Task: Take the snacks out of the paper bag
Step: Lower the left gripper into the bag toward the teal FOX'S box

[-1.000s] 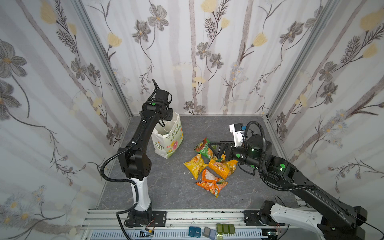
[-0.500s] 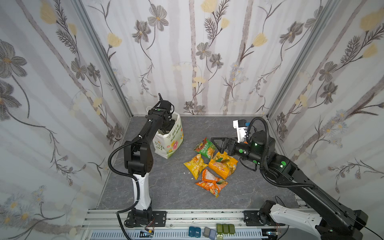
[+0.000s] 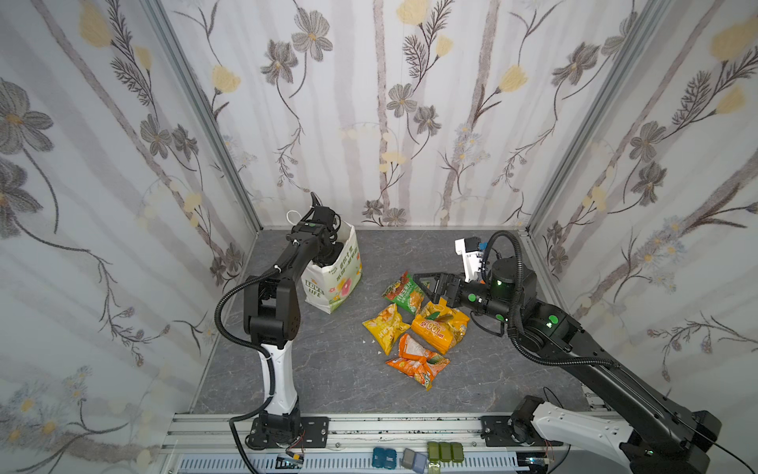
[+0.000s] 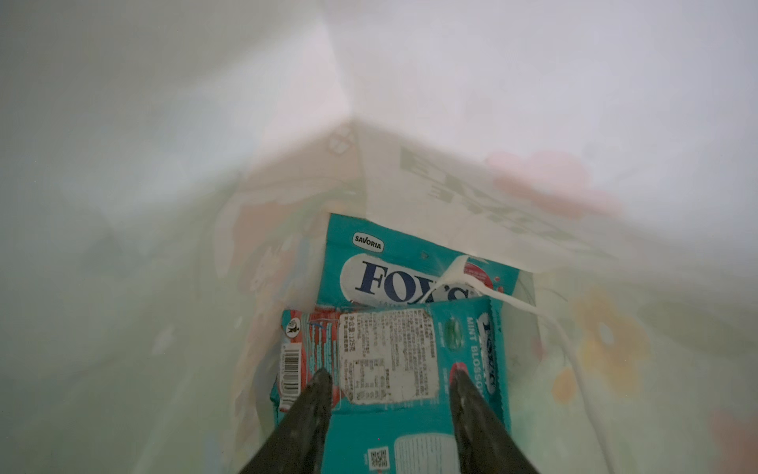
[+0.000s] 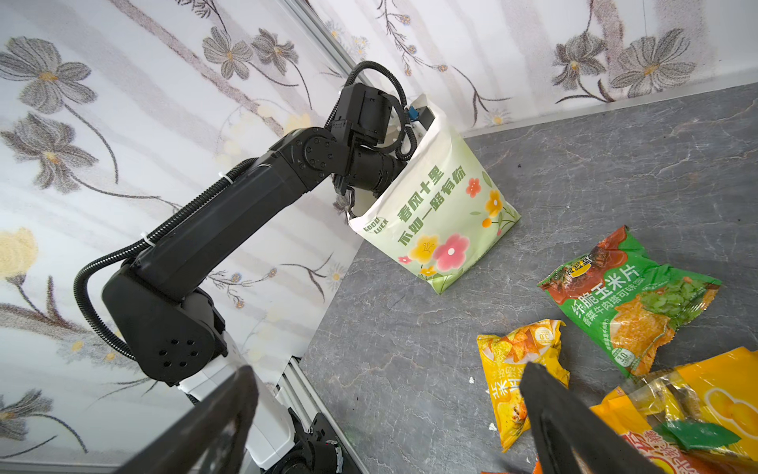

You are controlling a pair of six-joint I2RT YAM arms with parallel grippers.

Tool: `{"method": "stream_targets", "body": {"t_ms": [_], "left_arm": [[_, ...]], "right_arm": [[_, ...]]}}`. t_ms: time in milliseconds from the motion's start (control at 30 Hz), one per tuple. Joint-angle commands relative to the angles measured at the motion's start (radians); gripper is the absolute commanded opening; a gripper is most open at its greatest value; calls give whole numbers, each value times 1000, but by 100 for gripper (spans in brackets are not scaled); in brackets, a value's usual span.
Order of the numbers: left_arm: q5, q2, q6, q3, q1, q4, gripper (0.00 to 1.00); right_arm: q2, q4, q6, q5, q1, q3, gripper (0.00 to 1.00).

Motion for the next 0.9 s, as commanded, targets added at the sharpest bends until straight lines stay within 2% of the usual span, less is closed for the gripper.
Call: {"method": "stream_targets", "body": {"t_ms": [0,167,333,600,733,867], "left_arm": [[2,21,20,15,4,18,53],[47,47,6,4,6,10,60],[43,70,-10,-44,12,34,68],[64,103,-36,-97,20,70,71],[68,117,-38,-108,20,74,60],[75,123,-40,-109,21,74,42]], "right_arm": [[4,47,12,-18,0,0,99],[1,48,20,-24,-1,1,99],[-3,47,30,-34,-1,-5,99],[-20,55,42,-38,0,-23,99],[-24,60,48,-38,0,-32,99],[-28,57,50,-40,-1,-35,99]]}}
